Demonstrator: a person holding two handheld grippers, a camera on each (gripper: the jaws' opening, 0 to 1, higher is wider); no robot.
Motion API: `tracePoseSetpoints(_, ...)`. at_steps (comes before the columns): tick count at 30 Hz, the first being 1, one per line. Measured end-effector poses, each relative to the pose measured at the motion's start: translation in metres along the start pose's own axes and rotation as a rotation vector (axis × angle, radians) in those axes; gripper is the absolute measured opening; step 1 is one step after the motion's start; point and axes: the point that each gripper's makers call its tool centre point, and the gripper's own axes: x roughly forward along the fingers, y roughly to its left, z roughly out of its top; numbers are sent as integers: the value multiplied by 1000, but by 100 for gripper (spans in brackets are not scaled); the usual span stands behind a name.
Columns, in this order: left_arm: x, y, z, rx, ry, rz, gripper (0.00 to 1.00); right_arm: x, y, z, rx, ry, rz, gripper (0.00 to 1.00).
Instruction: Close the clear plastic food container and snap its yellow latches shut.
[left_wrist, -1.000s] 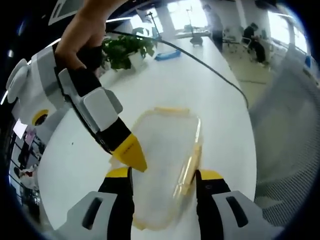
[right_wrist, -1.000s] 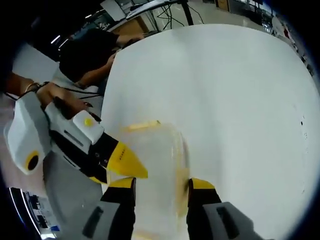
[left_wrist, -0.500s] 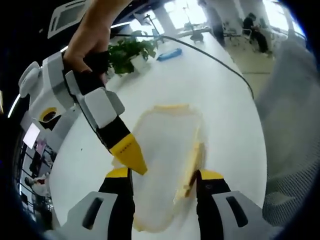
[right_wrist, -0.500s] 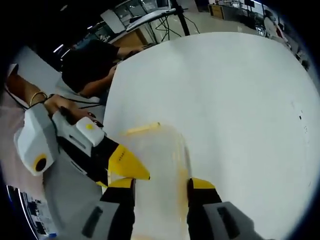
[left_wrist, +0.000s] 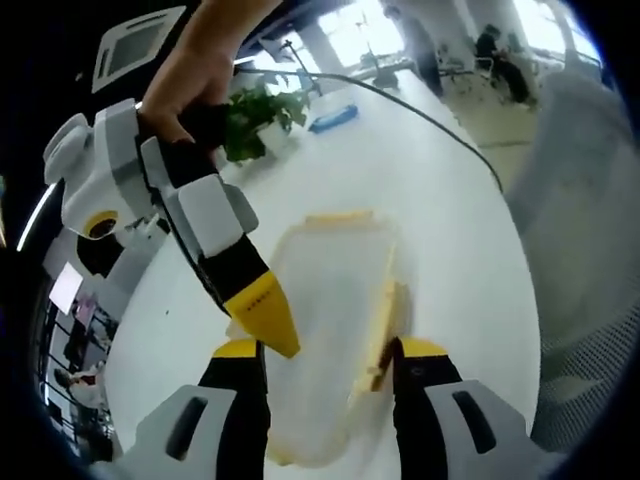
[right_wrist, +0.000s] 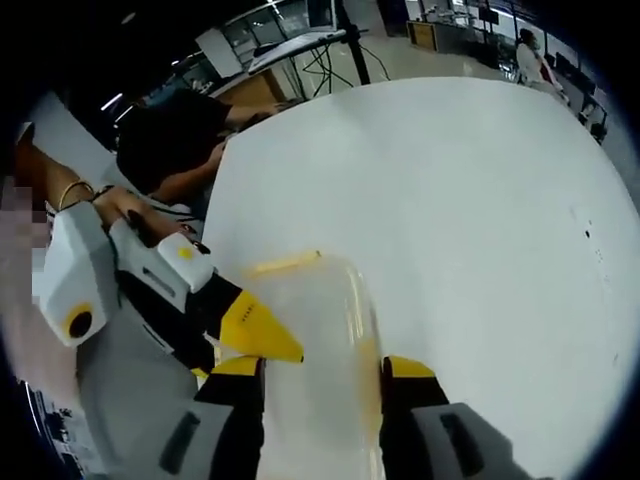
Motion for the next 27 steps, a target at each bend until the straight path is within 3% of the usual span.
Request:
tracePoseSetpoints(3, -3, -1, 0, -2, -3, 12, 43, 0, 2, 0, -5, -18, -11, 45)
tracePoseSetpoints(7, -3, -1, 1, -25, -26, -10, 46, -1, 2, 3, 6, -77, -47, 47)
tracePoseSetpoints(10, -7, -5, 1, 2, -41, -40, 48, -1, 6, 2, 35, -118, -59, 47)
tracePoseSetpoints(13, -8, -6, 1, 4, -38, -57, 49, -3, 8, 5, 28, -192, -111, 47)
tracePoseSetpoints(15, -10, -4, 0, -52, -31, -51, 49, -6, 6, 4, 24, -225, -157, 48)
tracePoseSetpoints(19, -15, -3, 0, -113, -38, -50, 49, -18, -1, -1, 23, -247, -255, 48)
tracePoseSetpoints(23, -20, 1, 2, -127, -50, -36, 50, -34, -8, 2, 102, -340, -329, 51)
tracePoseSetpoints(27, -26, 11, 2, -207, -71, -8, 53, -48, -9, -4, 230, -462, -422, 51)
